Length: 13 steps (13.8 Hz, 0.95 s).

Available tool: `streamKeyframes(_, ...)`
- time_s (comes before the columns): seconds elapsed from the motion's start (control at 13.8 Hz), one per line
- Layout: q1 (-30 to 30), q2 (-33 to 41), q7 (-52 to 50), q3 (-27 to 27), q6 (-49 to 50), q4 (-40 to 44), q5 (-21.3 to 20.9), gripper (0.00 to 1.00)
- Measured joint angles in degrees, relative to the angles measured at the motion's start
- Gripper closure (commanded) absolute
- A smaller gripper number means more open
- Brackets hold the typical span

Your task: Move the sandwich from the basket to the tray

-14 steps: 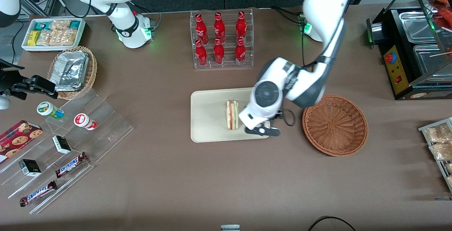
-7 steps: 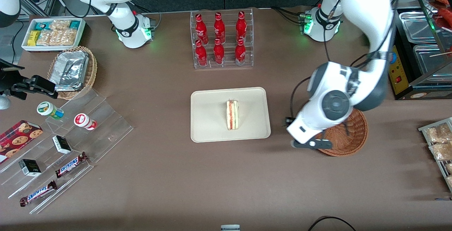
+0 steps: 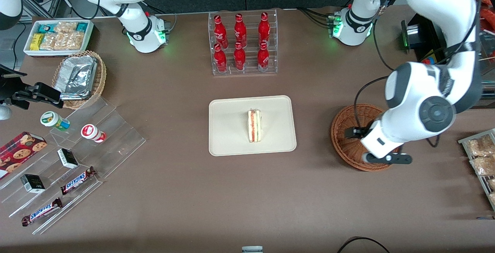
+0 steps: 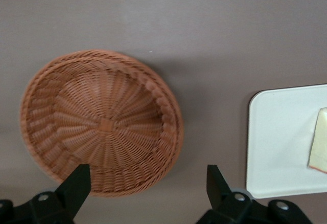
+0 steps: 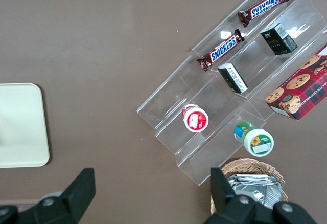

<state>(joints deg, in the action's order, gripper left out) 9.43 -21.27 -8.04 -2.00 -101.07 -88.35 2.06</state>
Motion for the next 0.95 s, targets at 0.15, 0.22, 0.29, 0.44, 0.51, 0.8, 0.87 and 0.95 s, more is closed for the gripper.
streamKeyframes(0.15,-2.2,3.3,1.6,0.0,3.2,-0.3,0.0,0.0)
streamKeyframes(0.22,-3.2,5.3,2.4,0.0,5.4,-0.5,0.0,0.0)
streamKeyframes(0.29,-4.2,7.5,3.5,-0.1,7.7,-0.7,0.0,0.0)
streamKeyframes(0.44,-6.6,11.5,5.5,-0.7,11.8,-1.1,0.0,0.0)
streamKeyframes(0.51,-8.0,13.2,5.9,-1.6,13.1,-1.3,0.0,0.0)
streamKeyframes(0.8,-9.9,17.5,5.9,-3.2,14.7,-1.9,0.0,0.0)
streamKeyframes(0.87,-10.1,18.4,5.9,-3.2,15.4,-1.9,0.0,0.0)
streamKeyframes(0.95,-10.4,19.3,5.9,-3.2,16.0,-2.0,0.0,0.0)
